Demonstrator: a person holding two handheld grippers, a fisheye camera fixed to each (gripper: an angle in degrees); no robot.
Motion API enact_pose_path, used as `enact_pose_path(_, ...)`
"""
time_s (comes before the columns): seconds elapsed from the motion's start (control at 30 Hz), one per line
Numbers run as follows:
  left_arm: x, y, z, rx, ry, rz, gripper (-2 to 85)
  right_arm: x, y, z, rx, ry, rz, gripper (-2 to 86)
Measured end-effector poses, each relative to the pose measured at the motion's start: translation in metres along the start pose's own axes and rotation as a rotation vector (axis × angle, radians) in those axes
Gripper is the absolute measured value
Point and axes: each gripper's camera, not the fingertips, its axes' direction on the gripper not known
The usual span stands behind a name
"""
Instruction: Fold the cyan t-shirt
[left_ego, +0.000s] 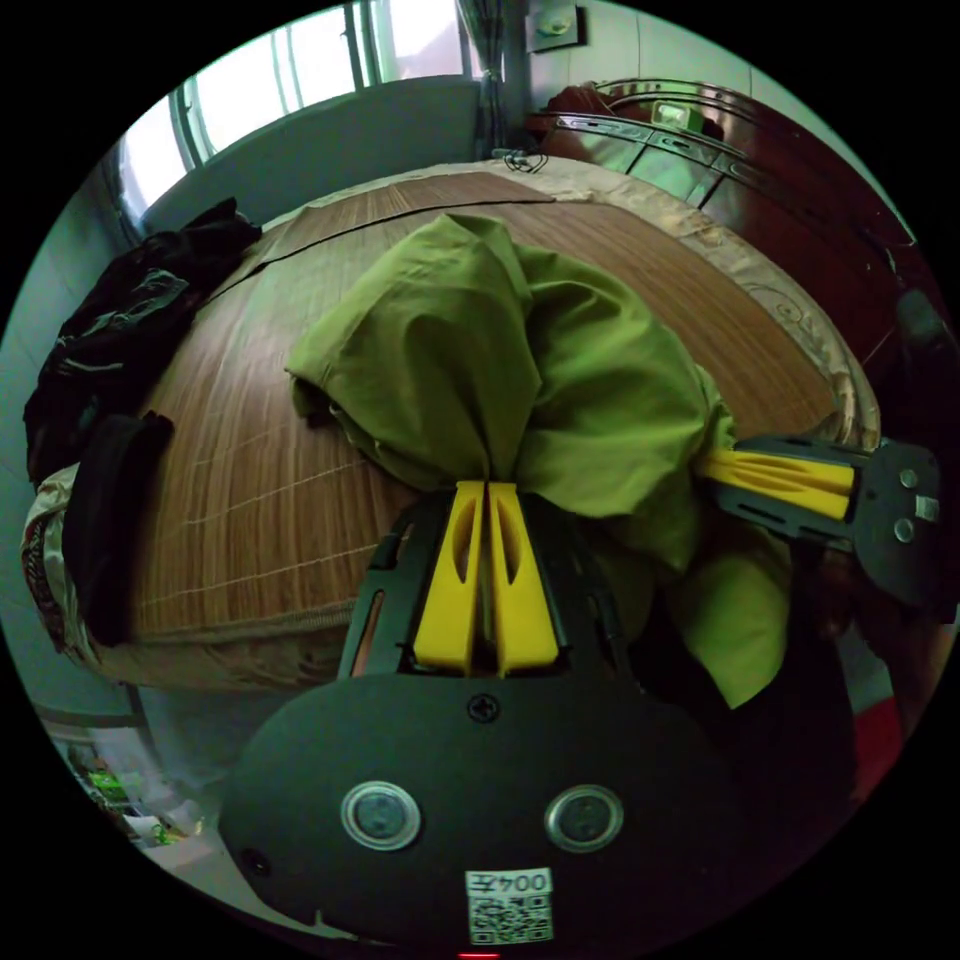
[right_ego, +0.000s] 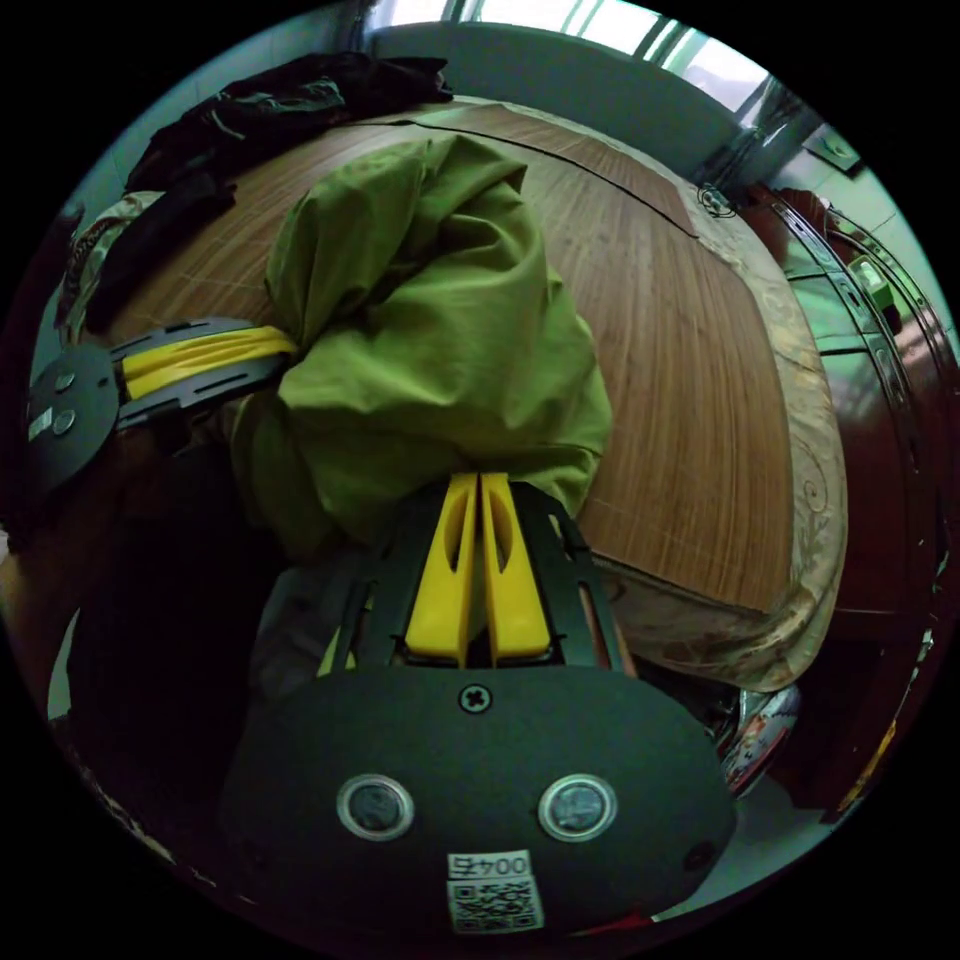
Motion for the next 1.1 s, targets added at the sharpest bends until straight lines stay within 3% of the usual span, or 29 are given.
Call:
enact_pose_path(0.37, -0.007, 0.033, 0.037, 0.035, 0.196, -0.108, 0.5, 0.017, -0.003, -0.002, 0.064, -0.193, 0.087, -0.7)
enact_pose_path(0.5, -0.003, 0.04, 0.035, 0.016, 0.171, -0.048, 0.4, 0.029, -0.001, -0.006, 0.05, -0.289, 0.123, -0.7)
enact_pose_path(0.57, -0.017, 0.048, 0.027, 0.018, 0.309, -0.112, 0.4, 0.039, 0.001, -0.01, 0.009, -0.326, 0.181, -0.6)
enact_pose_path(0.63, -0.025, 0.057, 0.01, 0.054, 0.348, -0.096, 0.5, 0.05, 0.015, -0.031, 0.101, -0.364, 0.255, -0.4)
enact_pose_path(0.8, -0.061, 0.112, -0.062, 0.204, 0.259, -0.093, 1.9, 0.037, 0.035, -0.073, 0.243, -0.261, 0.179, 2.9)
enact_pose_path(1.1, -0.096, 0.229, -0.099, 0.104, 0.191, -0.216, 6.5, -0.041, 0.017, -0.102, 0.285, -0.134, -0.064, 10.7)
